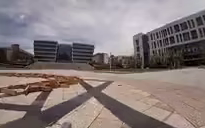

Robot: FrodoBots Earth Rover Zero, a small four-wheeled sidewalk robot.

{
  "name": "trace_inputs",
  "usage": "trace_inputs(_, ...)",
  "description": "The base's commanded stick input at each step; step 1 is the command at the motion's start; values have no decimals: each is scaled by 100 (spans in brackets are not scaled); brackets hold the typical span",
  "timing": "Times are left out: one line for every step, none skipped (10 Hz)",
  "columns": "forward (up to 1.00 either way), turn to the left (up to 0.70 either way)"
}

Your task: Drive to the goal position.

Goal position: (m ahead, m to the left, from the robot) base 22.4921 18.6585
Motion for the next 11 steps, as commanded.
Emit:
trace_inputs(70,0)
trace_inputs(70,0)
trace_inputs(70,0)
trace_inputs(70,0)
trace_inputs(70,0)
trace_inputs(70,0)
trace_inputs(70,0)
trace_inputs(70,0)
trace_inputs(70,0)
trace_inputs(70,0)
trace_inputs(70,0)
